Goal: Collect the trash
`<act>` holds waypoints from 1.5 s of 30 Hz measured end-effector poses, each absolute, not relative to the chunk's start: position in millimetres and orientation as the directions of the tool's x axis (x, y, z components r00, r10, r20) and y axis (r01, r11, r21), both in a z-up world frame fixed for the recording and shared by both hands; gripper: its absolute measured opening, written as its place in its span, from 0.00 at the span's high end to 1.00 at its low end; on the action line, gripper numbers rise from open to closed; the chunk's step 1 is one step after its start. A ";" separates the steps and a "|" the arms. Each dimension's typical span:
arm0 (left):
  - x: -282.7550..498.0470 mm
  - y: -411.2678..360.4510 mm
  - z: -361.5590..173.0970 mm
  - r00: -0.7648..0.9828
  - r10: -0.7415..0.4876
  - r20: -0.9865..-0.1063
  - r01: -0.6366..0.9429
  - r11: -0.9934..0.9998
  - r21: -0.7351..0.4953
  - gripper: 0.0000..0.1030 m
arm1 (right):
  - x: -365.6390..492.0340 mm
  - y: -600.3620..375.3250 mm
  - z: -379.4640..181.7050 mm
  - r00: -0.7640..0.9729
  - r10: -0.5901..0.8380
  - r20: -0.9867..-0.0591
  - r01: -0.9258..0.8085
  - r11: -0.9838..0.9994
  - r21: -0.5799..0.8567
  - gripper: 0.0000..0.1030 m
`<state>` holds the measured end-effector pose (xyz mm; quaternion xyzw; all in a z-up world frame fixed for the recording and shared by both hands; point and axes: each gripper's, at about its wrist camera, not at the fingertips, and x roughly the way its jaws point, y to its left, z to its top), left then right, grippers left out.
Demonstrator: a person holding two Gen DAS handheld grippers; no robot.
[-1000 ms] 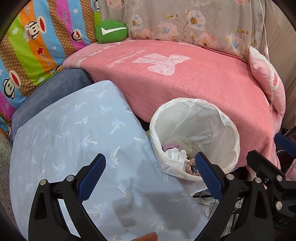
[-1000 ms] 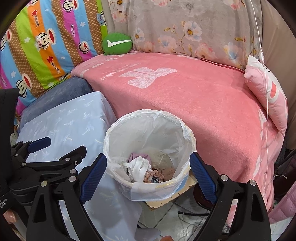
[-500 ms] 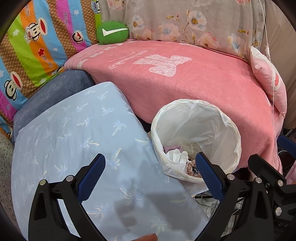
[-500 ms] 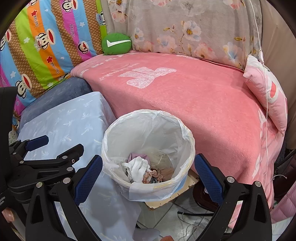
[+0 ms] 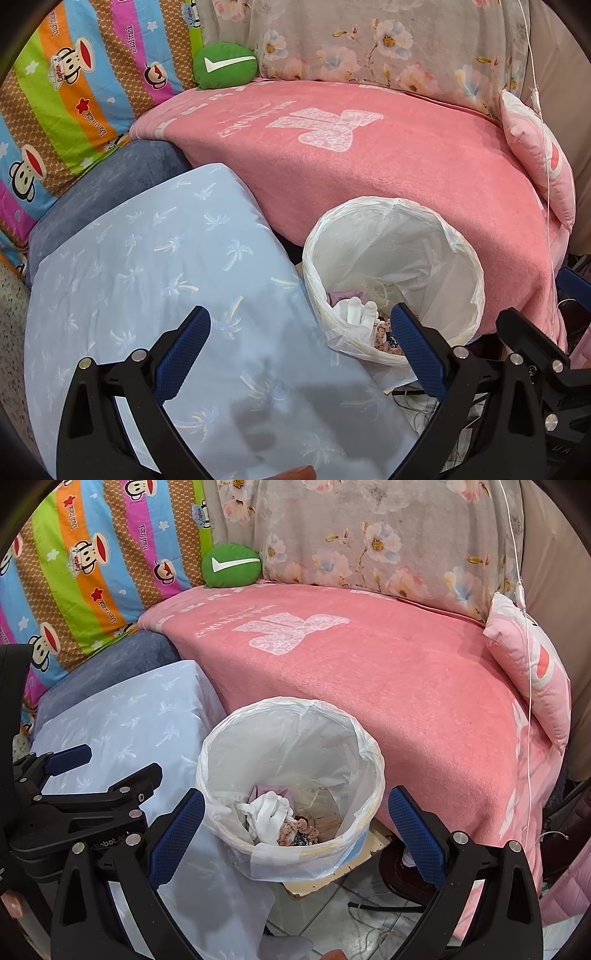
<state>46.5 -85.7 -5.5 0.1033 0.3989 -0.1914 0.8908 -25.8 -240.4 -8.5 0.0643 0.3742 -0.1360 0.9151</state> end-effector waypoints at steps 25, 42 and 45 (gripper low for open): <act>44.5 -84.4 -10.1 0.615 -0.235 -0.752 0.392 0.919 0.033 0.09 | -31.1 -236.3 -15.2 0.673 -0.205 -0.711 0.296 0.955 0.005 0.06; 45.3 -81.4 -10.2 0.616 -0.222 -0.756 0.375 0.926 0.033 0.09 | -31.0 -236.5 -15.5 0.672 -0.206 -0.711 0.297 0.955 0.004 0.06; 45.8 -81.1 -10.6 0.612 -0.223 -0.758 0.376 0.926 0.031 0.09 | -30.8 -236.7 -15.4 0.672 -0.206 -0.711 0.296 0.955 0.004 0.06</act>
